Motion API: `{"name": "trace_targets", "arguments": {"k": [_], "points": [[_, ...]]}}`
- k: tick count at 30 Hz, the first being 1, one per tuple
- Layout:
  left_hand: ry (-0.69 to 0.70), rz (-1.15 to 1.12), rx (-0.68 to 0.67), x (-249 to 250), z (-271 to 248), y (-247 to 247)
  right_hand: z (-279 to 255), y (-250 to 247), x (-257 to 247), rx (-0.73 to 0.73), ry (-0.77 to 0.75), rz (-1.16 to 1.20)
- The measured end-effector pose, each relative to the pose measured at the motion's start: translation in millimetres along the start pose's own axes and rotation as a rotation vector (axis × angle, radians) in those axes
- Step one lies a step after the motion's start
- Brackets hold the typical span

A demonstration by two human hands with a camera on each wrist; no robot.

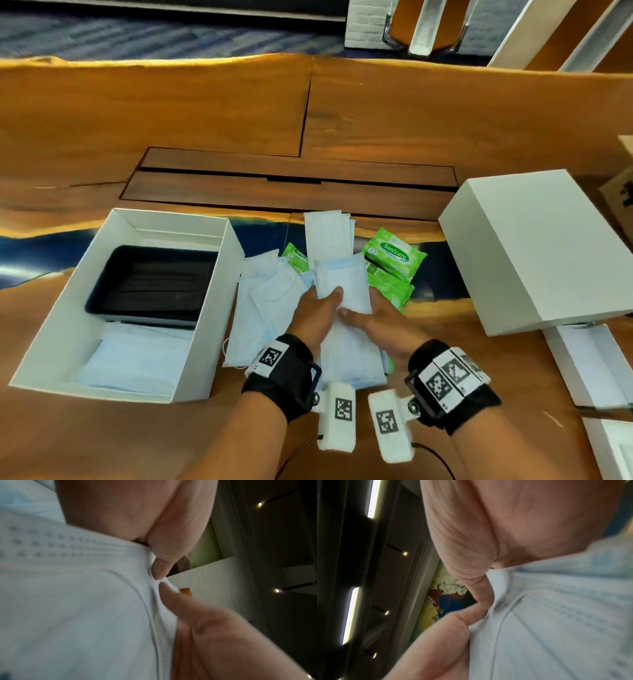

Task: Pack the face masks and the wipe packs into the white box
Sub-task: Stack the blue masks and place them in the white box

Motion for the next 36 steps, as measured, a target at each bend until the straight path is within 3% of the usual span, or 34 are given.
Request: {"name": "trace_targets", "arguments": {"k": [4,8,12,17,22,26,31,36], "points": [[0.017,-0.023,0.043,19,9,-18,12,-7,6,0.008,0.087,0.018],[0.017,0.054,0.036,45,34,-24,40,-18,-11,0.094,0.047,-0.041],[0.002,0.261,0.096,76,77,-49,91,-56,-27,0.262,0.043,-0.089],[-0.012,0.469,0.159,88,129,-70,142,-85,-23,0.359,0.155,-0.271],[-0.066,0.870,0.216,91,164,-76,167,-98,-16,0.398,0.306,-0.581],[-0.248,1.256,0.248,85,170,-77,177,-91,-9,0.401,0.388,-0.750],[-0.283,1.182,0.232,85,175,-68,189,-92,-4,0.449,0.346,-0.438],[-0.202,0.937,0.232,86,170,-69,194,-84,1,0.339,0.312,-0.254]]}}
Point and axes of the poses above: each hand's wrist, its own z-axis towards the middle knuckle, its own y-axis out of the palm, x = y × z, the point moved 9 cm from there along z, towards the middle knuckle, and after that the axes turned 13 degrees about -x, right-handed, at the moved point
